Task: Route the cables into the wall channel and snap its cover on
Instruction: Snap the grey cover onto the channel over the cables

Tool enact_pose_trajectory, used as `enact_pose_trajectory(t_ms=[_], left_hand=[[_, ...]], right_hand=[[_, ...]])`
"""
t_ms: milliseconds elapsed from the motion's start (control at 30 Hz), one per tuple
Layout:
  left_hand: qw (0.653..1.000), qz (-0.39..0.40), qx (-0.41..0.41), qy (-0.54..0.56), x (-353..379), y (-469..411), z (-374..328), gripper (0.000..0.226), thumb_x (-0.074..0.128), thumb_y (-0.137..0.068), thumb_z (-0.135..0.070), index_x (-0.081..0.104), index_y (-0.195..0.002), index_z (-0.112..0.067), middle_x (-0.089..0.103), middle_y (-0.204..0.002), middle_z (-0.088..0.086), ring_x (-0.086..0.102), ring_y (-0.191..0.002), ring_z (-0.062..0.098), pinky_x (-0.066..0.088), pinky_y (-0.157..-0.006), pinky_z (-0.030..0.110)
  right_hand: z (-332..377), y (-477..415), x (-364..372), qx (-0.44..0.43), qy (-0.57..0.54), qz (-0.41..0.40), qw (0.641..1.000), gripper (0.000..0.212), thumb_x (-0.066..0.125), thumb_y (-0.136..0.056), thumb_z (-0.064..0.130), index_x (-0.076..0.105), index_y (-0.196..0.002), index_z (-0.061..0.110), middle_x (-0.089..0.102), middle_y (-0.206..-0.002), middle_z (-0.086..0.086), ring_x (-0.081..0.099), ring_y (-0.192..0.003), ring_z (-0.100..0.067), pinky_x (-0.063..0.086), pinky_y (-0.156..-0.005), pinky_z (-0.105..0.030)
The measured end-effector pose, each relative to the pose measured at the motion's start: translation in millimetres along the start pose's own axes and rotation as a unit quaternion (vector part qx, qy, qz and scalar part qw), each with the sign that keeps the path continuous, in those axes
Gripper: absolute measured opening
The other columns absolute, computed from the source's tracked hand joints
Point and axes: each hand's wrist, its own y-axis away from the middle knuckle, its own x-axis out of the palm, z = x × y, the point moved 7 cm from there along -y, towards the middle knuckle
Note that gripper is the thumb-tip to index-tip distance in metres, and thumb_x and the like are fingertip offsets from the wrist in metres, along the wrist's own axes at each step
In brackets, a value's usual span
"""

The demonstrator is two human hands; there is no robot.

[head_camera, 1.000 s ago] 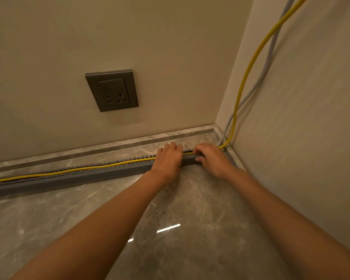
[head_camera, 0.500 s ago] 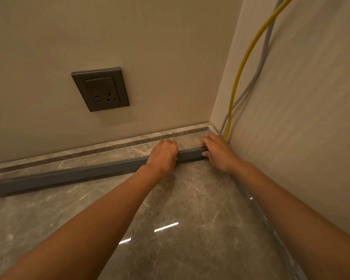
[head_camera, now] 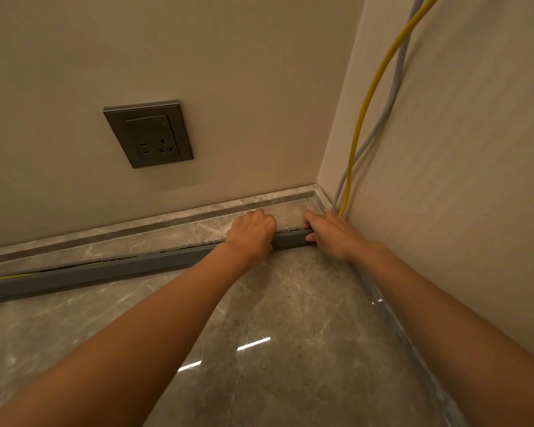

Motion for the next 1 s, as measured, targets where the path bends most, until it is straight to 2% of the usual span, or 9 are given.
enact_pose_trajectory(t_ms=[67, 167, 333, 533, 767, 833, 1000], left_hand=[[1.0, 0.001, 0.011, -0.008, 1, -1, -4, 0.034, 0.058, -0.092, -0.015, 0.051, -0.123, -0.003, 0.053, -0.127, 0.016, 0.053, -0.116, 0.031, 0.046, -0.091, 0.038], [1.0, -0.009, 0.025, -0.005, 2, 1, -9, 0.033, 0.059, -0.09, -0.014, 0.051, -0.12, -0.002, 0.052, -0.125, 0.016, 0.052, -0.115, 0.032, 0.047, -0.087, 0.039], [1.0, -0.012, 0.028, 0.008, 5, 3, -10, 0.034, 0.061, -0.088, -0.013, 0.051, -0.118, -0.001, 0.05, -0.125, 0.016, 0.051, -0.114, 0.032, 0.044, -0.088, 0.039], [0.999, -0.002, 0.034, -0.014, 4, 1, -14, 0.035, 0.059, -0.09, -0.014, 0.051, -0.121, -0.001, 0.052, -0.128, 0.017, 0.05, -0.118, 0.032, 0.043, -0.092, 0.038], [0.998, -0.01, 0.049, -0.035, 5, 4, -19, 0.039, 0.057, -0.091, -0.013, 0.044, -0.127, -0.004, 0.049, -0.13, 0.016, 0.051, -0.118, 0.033, 0.046, -0.09, 0.039], [0.997, -0.021, 0.061, -0.044, 10, 5, -24, 0.043, 0.056, -0.091, -0.014, 0.039, -0.13, -0.007, 0.045, -0.132, 0.014, 0.049, -0.119, 0.031, 0.045, -0.092, 0.039], [0.994, -0.033, 0.077, -0.075, 15, 4, -31, 0.036, 0.048, -0.095, -0.007, 0.042, -0.13, -0.005, 0.044, -0.133, 0.013, 0.045, -0.121, 0.028, 0.043, -0.097, 0.036]], right_hand=[[1, 3, 1, -0.003, 0.008, -0.007, 1.0, 0.008, 0.049, -0.094, 0.012, 0.042, -0.097, 0.015, 0.059, -0.112, -0.017, 0.045, -0.109, -0.03, 0.031, -0.086, -0.032], [2, 7, 2, -0.005, 0.012, -0.02, 1.0, 0.012, 0.048, -0.094, 0.012, 0.046, -0.106, 0.01, 0.061, -0.111, -0.018, 0.045, -0.109, -0.031, 0.036, -0.091, -0.038], [4, 7, 2, -0.008, 0.012, -0.026, 1.0, 0.016, 0.048, -0.095, 0.014, 0.047, -0.108, 0.006, 0.062, -0.108, -0.021, 0.05, -0.104, -0.032, 0.04, -0.083, -0.038], [3, 8, 3, -0.012, 0.028, -0.024, 0.999, 0.016, 0.052, -0.092, 0.018, 0.049, -0.105, 0.009, 0.066, -0.105, -0.019, 0.059, -0.096, -0.034, 0.046, -0.079, -0.041], [5, 5, 3, -0.017, 0.038, 0.005, 0.999, 0.015, 0.053, -0.092, 0.017, 0.048, -0.104, 0.009, 0.064, -0.107, -0.019, 0.059, -0.098, -0.035, 0.046, -0.079, -0.04], [4, 6, 3, -0.016, 0.026, 0.017, 0.999, 0.01, 0.054, -0.091, 0.018, 0.046, -0.096, 0.013, 0.064, -0.106, -0.017, 0.058, -0.097, -0.034, 0.043, -0.077, -0.039], [3, 5, -1, -0.015, -0.027, 0.019, 0.999, 0.018, 0.057, -0.088, 0.016, 0.04, -0.085, 0.017, 0.064, -0.103, -0.014, 0.057, -0.095, -0.03, 0.036, -0.073, -0.032]])
